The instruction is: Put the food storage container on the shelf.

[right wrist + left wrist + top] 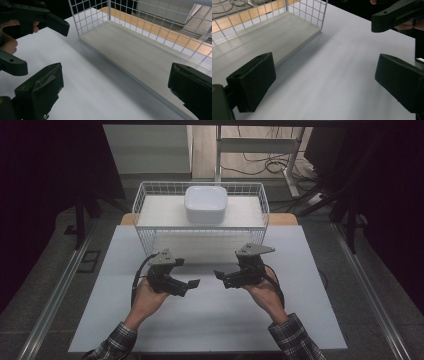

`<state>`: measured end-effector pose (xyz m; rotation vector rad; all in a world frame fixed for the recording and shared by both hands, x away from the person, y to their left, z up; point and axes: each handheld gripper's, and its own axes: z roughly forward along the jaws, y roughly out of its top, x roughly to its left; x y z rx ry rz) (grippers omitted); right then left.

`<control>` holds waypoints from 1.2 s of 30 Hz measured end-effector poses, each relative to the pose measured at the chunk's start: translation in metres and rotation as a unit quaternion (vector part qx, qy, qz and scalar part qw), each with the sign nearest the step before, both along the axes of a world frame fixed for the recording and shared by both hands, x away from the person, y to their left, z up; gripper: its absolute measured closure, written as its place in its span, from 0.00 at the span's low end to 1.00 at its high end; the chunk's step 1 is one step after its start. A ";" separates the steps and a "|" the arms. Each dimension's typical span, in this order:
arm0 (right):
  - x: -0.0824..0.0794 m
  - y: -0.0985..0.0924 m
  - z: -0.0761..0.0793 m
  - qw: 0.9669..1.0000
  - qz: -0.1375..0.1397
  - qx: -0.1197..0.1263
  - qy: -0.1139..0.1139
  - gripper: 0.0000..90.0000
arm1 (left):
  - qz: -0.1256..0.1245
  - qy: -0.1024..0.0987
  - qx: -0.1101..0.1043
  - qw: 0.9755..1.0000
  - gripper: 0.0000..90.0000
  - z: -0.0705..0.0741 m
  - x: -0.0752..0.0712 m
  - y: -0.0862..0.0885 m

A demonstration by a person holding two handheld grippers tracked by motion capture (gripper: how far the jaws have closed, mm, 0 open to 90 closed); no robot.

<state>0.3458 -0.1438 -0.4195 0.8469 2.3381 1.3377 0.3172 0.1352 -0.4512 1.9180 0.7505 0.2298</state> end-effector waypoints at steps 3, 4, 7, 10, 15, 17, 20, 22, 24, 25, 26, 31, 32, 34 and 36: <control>-0.003 -0.003 -0.005 1.000 0.000 -0.003 0.005 0.00 | 0.001 0.004 0.004 1.000 0.04 -0.006 -0.003 0.001; -0.005 -0.004 -0.007 1.000 0.000 -0.004 0.005 0.00 | 0.002 0.005 0.004 1.000 0.04 -0.007 -0.004 0.001; -0.008 -0.007 -0.010 1.000 0.002 -0.004 0.008 0.00 | 0.002 0.008 0.004 1.000 0.04 -0.011 -0.008 0.002; -0.012 -0.009 -0.014 1.000 0.002 -0.007 0.008 0.00 | 0.005 0.008 0.002 1.000 0.04 -0.014 -0.012 0.005; -0.017 -0.013 -0.022 1.000 -0.001 -0.013 0.011 0.00 | 0.010 0.012 0.000 1.000 0.03 -0.020 -0.018 0.009; -0.019 -0.015 -0.025 1.000 -0.002 -0.017 0.013 0.00 | 0.011 0.014 -0.002 1.000 0.03 -0.023 -0.021 0.011; -0.023 -0.020 -0.030 1.000 -0.005 -0.024 0.014 0.00 | 0.015 0.017 -0.007 1.000 0.02 -0.026 -0.026 0.017; -0.026 -0.023 -0.032 0.999 -0.006 -0.028 0.015 0.00 | 0.020 0.019 -0.008 1.000 0.02 -0.028 -0.029 0.021; -0.028 -0.027 -0.033 1.000 -0.008 -0.026 0.015 0.00 | 0.025 0.017 -0.009 1.000 0.02 -0.029 -0.032 0.025; -0.030 -0.029 -0.034 1.000 -0.009 -0.027 0.014 0.00 | 0.027 0.018 -0.009 0.999 0.02 -0.029 -0.034 0.026; -0.031 -0.031 -0.034 0.999 -0.010 -0.027 0.014 0.00 | 0.029 0.017 -0.008 0.999 0.02 -0.029 -0.036 0.028; -0.038 -0.040 -0.034 0.999 -0.016 -0.027 0.010 0.00 | 0.038 0.013 -0.001 0.999 0.02 -0.033 -0.045 0.034; -0.039 -0.042 -0.035 0.999 -0.017 -0.027 0.009 0.00 | 0.039 0.013 0.000 0.999 0.02 -0.034 -0.046 0.035; -0.042 -0.046 -0.036 0.999 -0.020 -0.029 0.007 0.00 | 0.042 0.014 0.002 0.999 0.02 -0.036 -0.049 0.036; -0.044 -0.050 -0.038 0.999 -0.024 -0.031 0.005 0.00 | 0.045 0.013 0.005 0.999 0.02 -0.039 -0.052 0.038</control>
